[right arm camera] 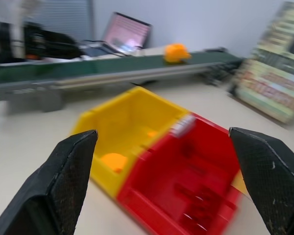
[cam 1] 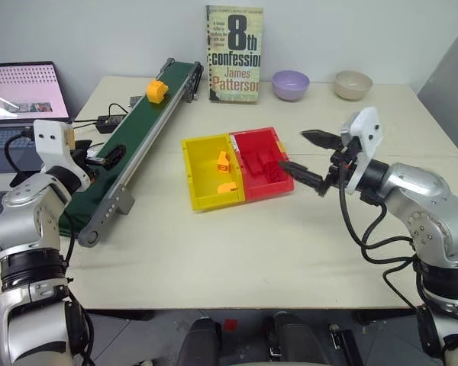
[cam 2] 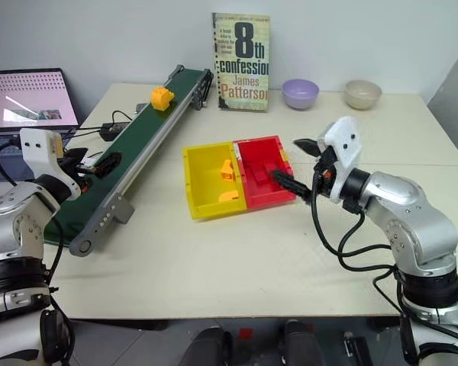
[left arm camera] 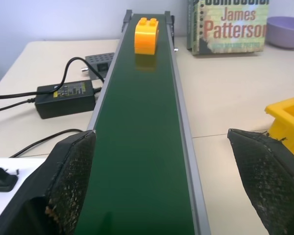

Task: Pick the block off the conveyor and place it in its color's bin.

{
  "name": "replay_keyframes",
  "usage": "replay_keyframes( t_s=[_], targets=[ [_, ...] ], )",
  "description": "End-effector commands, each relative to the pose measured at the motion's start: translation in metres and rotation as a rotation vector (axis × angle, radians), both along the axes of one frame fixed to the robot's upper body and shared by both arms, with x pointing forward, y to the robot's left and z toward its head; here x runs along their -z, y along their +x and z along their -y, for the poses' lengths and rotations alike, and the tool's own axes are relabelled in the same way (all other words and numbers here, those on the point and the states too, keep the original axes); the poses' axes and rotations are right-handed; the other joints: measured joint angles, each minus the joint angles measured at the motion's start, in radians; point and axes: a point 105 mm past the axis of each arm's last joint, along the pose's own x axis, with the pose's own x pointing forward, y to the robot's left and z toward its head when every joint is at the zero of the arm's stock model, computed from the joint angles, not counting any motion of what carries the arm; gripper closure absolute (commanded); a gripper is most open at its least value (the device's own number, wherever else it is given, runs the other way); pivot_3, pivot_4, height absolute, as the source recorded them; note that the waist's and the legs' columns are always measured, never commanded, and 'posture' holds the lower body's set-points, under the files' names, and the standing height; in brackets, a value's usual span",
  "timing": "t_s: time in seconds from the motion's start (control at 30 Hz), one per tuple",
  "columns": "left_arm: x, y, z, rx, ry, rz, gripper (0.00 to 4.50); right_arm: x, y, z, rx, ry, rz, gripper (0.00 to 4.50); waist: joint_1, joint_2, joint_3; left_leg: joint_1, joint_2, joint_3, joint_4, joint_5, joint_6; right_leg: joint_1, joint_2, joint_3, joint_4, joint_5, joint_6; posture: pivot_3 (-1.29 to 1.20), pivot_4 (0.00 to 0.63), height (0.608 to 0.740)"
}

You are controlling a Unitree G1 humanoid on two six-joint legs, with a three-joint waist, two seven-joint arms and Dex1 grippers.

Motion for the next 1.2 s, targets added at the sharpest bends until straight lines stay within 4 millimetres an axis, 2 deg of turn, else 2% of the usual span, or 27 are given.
replay_keyframes(
  t_s=[0.03,0.23,0.47,1.2],
  targets=[
    [-0.02,0.0,-0.004,0.017,0.014,0.053,0.03,-0.014,-0.02,-0.018,-0.152,0.02,0.013,0.0,0.0,0.0,0.0,0.0,0.0,0.0,0.0,0.0,0.0,0.0,0.0,0.0,0.0,0.0,0.0,0.0,0.15,0.74],
    [-0.019,0.0,-0.012,-0.033,0.043,0.059,0.03,-0.018,-0.031,-0.028,-0.212,0.027,0.019,0.0,0.0,0.0,0.0,-0.001,0.0,0.0,0.0,0.0,0.0,0.0,-0.002,0.001,0.0,0.0,0.0,0.0,0.15,0.74],
    [-0.017,0.001,-0.014,-0.033,0.049,0.056,0.03,-0.02,-0.033,-0.031,-0.215,0.028,0.031,0.0,0.0,0.0,0.0,0.0,0.001,-0.001,0.0,0.0,0.0,0.0,-0.002,0.0,0.0,0.0,0.0,0.0,0.15,0.74],
    [-0.009,0.01,-0.011,-0.027,0.068,0.02,0.03,-0.019,-0.038,-0.028,-0.215,0.02,0.016,0.0,0.0,0.0,0.0,0.0,0.001,-0.001,0.0,0.0,0.0,0.0,-0.002,0.0,0.0,0.0,0.0,0.0,0.15,0.74]
  ],
)
